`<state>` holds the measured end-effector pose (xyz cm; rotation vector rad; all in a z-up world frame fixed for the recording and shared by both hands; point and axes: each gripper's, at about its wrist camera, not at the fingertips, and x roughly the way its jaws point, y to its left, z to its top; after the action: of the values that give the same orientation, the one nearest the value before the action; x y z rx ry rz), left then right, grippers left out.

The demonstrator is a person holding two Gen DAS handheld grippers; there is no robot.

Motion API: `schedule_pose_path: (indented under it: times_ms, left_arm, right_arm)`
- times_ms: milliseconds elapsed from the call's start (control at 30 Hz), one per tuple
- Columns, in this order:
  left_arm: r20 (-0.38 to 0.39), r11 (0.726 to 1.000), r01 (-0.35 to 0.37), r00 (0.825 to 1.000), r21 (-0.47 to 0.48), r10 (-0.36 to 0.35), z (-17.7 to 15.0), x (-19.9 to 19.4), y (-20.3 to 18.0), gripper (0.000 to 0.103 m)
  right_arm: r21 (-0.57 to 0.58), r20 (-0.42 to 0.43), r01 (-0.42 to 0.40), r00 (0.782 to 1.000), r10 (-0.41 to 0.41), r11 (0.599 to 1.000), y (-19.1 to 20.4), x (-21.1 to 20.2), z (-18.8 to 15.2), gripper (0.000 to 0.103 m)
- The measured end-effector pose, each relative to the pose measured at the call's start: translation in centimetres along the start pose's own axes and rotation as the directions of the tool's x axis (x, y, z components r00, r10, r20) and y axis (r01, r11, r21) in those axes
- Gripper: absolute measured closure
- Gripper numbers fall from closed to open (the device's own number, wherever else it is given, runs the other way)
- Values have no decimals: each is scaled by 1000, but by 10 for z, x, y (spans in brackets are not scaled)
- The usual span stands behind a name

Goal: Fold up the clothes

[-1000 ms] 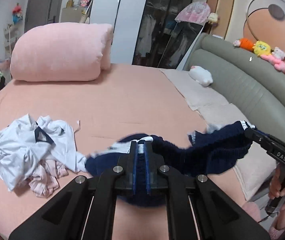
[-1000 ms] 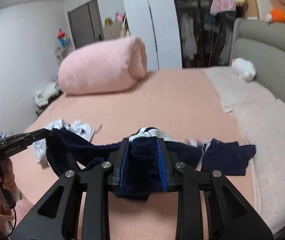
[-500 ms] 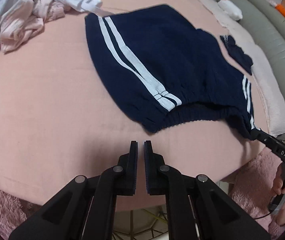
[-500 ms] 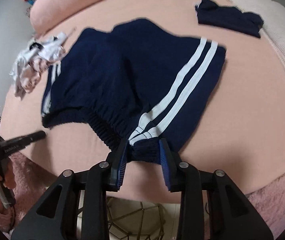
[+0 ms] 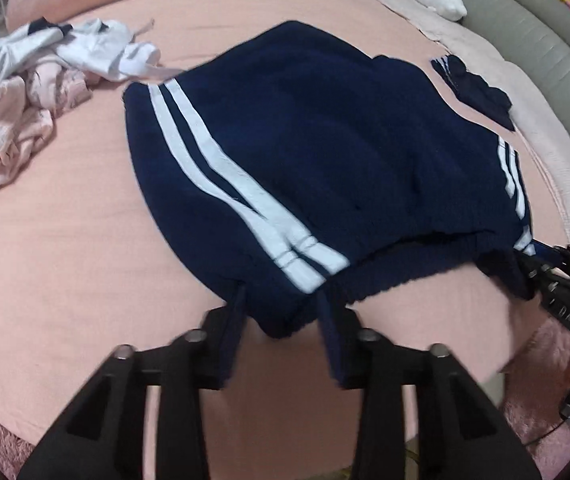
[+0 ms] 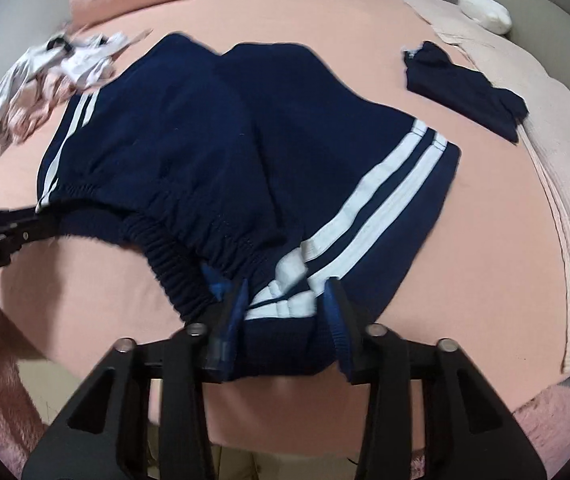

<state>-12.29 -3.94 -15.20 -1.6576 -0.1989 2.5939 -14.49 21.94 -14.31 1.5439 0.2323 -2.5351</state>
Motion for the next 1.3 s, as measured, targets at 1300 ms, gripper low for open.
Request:
schedule_pose_path:
  times_ms: [1300]
  left_arm:
    - [30,970,244,969,-9,-244,-27,-34,2,61]
  right_arm:
    - [114,-10,89,996,-88,990,-52,-33,-30,99]
